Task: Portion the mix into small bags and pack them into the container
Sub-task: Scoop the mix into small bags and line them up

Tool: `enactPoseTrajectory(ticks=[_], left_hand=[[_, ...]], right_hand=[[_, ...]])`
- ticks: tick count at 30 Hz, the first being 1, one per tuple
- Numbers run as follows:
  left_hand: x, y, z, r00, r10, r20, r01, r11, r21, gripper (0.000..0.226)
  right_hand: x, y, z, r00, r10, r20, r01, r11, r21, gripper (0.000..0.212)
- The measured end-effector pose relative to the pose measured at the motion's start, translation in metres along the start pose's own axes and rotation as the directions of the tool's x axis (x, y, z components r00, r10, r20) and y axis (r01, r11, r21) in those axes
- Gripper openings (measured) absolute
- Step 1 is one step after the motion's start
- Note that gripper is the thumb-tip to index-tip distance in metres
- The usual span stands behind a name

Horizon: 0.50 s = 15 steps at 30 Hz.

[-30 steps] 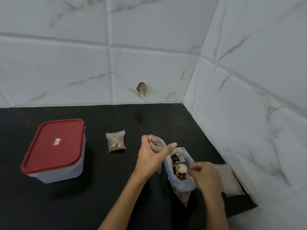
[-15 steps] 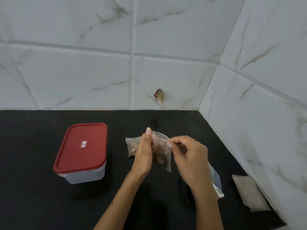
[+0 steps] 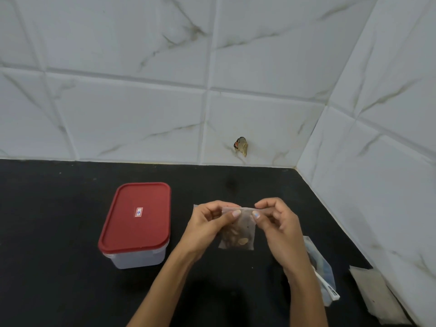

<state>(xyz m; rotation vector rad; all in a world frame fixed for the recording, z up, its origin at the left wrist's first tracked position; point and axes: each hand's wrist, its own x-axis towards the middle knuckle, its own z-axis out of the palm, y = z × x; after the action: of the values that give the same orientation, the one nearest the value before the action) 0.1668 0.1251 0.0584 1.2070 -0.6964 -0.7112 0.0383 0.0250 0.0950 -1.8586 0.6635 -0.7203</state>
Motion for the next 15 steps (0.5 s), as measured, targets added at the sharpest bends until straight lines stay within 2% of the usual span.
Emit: enactPoseTrajectory(ticks=[3, 6, 10, 13, 15], left_hand=[[-0.001, 0.000, -0.004, 1.000, 0.002, -0.001, -0.002, 0.998, -0.070, 0.015], [-0.003, 0.002, -0.004, 0.999, 0.006, -0.045, -0.011, 0.993, -0.120, 0.012], [-0.005, 0.006, -0.002, 0.996, 0.025, -0.085, -0.037, 0.990, -0.136, 0.013], [-0.004, 0.007, -0.007, 0.996, 0.014, -0.089, -0.030, 0.982, -0.185, 0.011], [-0.003, 0.009, -0.009, 0.998, 0.006, -0.069, -0.021, 0.974, -0.226, 0.011]], right_hand=[[0.001, 0.001, 0.002, 0.998, 0.060, -0.023, -0.056, 0.986, 0.155, 0.023], [0.001, -0.001, 0.005, 0.997, 0.077, 0.015, -0.078, 0.962, 0.261, 0.022], [0.004, -0.007, 0.014, 0.986, 0.066, 0.153, -0.106, 0.956, 0.275, 0.016], [0.009, -0.007, 0.020, 0.985, 0.047, 0.164, -0.099, 0.941, 0.323, 0.022], [0.013, -0.006, 0.021, 0.987, 0.043, 0.158, -0.097, 0.932, 0.348, 0.016]])
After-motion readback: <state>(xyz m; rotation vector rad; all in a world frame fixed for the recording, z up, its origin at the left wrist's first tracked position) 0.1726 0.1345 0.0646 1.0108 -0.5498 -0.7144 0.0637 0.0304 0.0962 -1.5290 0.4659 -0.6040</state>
